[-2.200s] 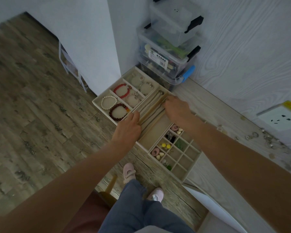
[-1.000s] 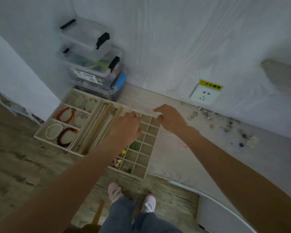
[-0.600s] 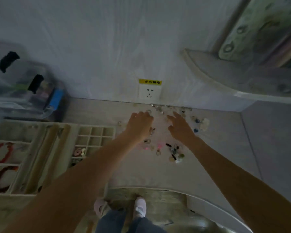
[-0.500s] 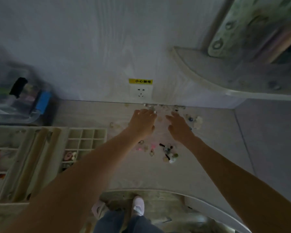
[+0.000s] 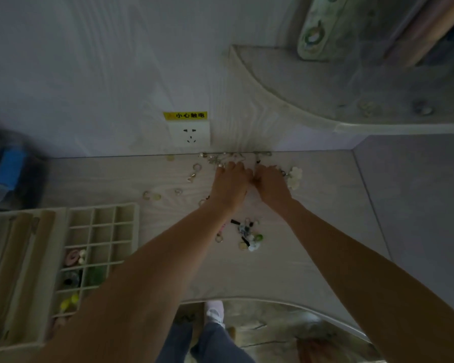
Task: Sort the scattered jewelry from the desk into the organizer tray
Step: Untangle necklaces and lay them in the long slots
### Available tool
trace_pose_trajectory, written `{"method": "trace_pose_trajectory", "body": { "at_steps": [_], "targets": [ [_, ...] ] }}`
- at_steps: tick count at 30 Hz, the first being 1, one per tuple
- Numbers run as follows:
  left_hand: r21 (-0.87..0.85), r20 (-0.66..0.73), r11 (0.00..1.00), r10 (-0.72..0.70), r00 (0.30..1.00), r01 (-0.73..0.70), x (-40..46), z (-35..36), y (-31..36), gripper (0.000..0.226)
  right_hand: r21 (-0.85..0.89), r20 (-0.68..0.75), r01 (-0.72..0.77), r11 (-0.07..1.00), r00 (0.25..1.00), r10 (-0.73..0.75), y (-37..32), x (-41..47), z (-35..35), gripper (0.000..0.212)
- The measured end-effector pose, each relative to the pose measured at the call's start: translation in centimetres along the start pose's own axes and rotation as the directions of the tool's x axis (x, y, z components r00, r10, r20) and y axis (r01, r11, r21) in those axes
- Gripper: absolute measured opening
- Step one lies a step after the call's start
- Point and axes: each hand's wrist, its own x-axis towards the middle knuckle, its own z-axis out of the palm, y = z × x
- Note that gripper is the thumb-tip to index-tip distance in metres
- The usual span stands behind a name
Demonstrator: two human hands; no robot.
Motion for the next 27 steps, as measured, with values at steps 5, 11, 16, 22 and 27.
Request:
{"method": "trace_pose_trajectory", "body": {
  "at_steps": [5,11,16,22,27],
  "targets": [
    [-0.174,0.003,0.978,-0.117,0.993,0.116,1.2,0.0,-0.2,0.02,0.057,0.015,0.072,0.996,0.997,-0.073,-0.5,-0.6,-1.4,0.02],
    [-0.731,-0.096,0.681,-0.182,0.979,0.055,-0.8,-5.4,-1.6,0.014,0.556,-0.053,0.187,0.81,0.98,-0.19,-3.2,-2.9,-7.8,0.014],
    [-0.924,-0.079,0.379,-0.288,0.954,0.038,-4.4,-10.6,-2.9,0.015,0.654,-0.035,0.235,0.719,0.959,-0.281,-7.2,-4.5,-11.2,0.016],
    [-0.996,-0.002,0.079,-0.416,0.909,0.034,-7.6,-14.1,-5.0,0.008,0.76,0.103,0.181,0.624,0.914,-0.391,-11.0,-5.4,-11.8,0.014],
    [-0.999,0.039,0.001,-0.506,0.862,0.045,-10.1,-15.1,-6.8,0.01,0.754,0.145,0.2,0.626,0.879,-0.455,-13.5,-6.2,-11.5,0.026]
  ]
}}
